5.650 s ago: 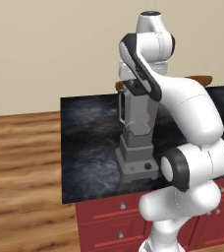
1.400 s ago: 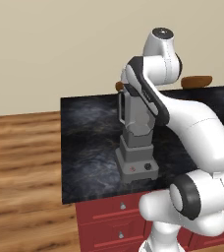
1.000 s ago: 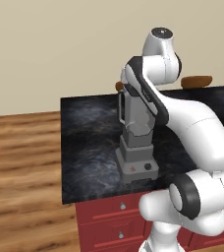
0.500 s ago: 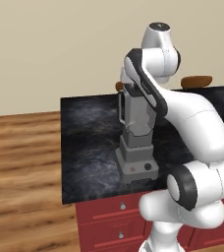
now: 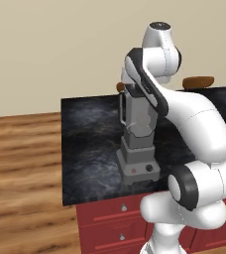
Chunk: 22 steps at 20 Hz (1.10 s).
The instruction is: Open the blender lid, put the peach in the blender, close the lid, and start the blender.
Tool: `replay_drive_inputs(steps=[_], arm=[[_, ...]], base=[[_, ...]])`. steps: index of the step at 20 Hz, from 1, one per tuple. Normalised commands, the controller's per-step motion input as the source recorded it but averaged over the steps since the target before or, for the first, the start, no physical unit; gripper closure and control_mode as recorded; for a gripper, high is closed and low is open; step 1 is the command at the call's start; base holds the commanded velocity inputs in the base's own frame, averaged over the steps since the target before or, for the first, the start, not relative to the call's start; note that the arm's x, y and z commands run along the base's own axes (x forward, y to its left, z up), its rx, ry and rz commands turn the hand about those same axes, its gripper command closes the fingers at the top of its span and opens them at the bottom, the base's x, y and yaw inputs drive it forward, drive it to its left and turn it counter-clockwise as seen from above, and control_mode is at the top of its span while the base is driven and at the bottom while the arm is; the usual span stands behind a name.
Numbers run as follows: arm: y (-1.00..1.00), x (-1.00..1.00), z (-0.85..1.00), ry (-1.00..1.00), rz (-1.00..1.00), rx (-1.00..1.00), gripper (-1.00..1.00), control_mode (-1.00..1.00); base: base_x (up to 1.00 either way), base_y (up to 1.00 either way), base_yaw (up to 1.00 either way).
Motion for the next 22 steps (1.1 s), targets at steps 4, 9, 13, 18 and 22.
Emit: replay_drive_inputs(steps=[4, 9, 13, 18, 22], arm=[[0.09, 0.00, 0.01, -0.01, 0.00, 0.00, -1.00, -1.00], [0.06, 0.00, 0.17, -0.04, 0.00, 0.00, -1.00, -1.00], [0.04, 0.00, 0.22, -0.07, 0.00, 0.00, -1.00, -1.00], [0.05, 0.00, -0.01, -0.06, 0.00, 0.00, -1.00, -1.00], [0.00, 0.00, -0.12, -0.07, 0.00, 0.00, -1.00, -1.00]], base=[[0.00, 0.00, 0.00], [0.00, 0.00, 0.00], [0.00, 0.00, 0.00], [0.00, 0.00, 0.00], [0.00, 0.00, 0.00]])
